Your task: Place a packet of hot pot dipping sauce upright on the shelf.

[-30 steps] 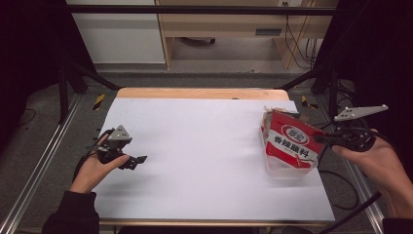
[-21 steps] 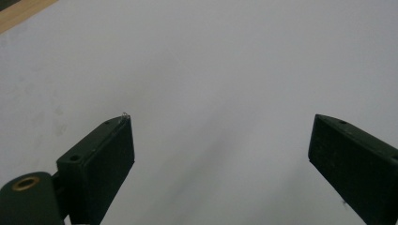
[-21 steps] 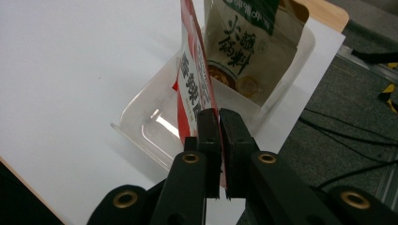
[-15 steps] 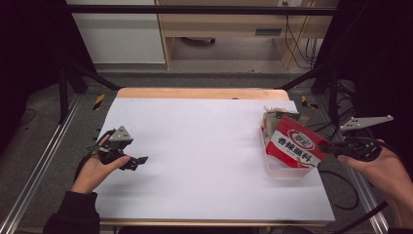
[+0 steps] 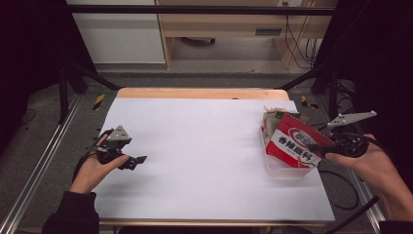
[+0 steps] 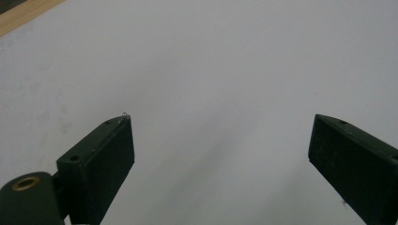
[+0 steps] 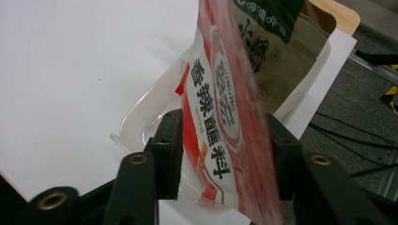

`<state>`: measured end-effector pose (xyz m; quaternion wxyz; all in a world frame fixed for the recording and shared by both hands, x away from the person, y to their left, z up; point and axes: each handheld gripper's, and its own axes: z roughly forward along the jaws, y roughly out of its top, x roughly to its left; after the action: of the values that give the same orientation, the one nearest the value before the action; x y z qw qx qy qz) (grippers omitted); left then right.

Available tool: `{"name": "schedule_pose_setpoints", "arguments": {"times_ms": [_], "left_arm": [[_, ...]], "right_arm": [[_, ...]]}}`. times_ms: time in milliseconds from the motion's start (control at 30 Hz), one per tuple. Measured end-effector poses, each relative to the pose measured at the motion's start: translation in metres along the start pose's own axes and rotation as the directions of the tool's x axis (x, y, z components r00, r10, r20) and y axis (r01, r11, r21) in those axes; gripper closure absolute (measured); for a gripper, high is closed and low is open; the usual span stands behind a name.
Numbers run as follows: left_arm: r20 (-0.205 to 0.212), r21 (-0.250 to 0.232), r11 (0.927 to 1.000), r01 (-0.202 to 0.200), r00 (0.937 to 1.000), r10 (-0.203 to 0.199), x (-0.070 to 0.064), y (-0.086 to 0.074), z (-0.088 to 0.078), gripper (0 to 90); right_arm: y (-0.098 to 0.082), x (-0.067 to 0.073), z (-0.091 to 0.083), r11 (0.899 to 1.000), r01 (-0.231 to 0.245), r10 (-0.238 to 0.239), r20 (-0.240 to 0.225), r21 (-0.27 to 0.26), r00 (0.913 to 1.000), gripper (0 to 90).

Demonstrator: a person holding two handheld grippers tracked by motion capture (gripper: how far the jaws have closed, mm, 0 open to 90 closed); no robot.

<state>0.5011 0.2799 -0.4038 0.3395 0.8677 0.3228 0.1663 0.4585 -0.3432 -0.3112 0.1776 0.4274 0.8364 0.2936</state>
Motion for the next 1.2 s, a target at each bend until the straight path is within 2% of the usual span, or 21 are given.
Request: {"name": "schedule_pose_setpoints", "arguments": {"times_ms": [233,433,600,900,1200], "left_arm": [[0.0,0.003,1.0,-0.002,1.0,0.002,0.0,0.0,0.0,7.5],[-0.003,0.0,1.0,0.0,1.0,0.0,0.001,-0.001,-0.001,7.5],[-0.005,-0.004,1.0,0.002,1.0,-0.002,0.002,-0.001,-0.003,7.5],[-0.007,-0.001,1.0,0.004,1.0,-0.004,0.003,-0.002,-0.003,7.5],[-0.008,-0.003,1.0,0.006,0.9999,-0.006,0.004,-0.002,-0.004,7.5]], "right_arm": [[0.022,0.003,0.009,1.0,0.029,-0.029,0.033,0.005,0.999,42.1],[0.044,0.004,0.017,0.999,0.052,-0.053,0.046,0.016,0.9976,34.2],[0.055,0.005,0.024,0.998,0.056,-0.058,0.05,0.025,0.9971,27.8],[0.075,0.011,0.024,0.998,0.062,-0.063,0.051,0.014,0.9967,21.1],[0.095,0.02,0.028,0.998,0.063,-0.061,0.07,-0.022,0.9957,19.4]]}}
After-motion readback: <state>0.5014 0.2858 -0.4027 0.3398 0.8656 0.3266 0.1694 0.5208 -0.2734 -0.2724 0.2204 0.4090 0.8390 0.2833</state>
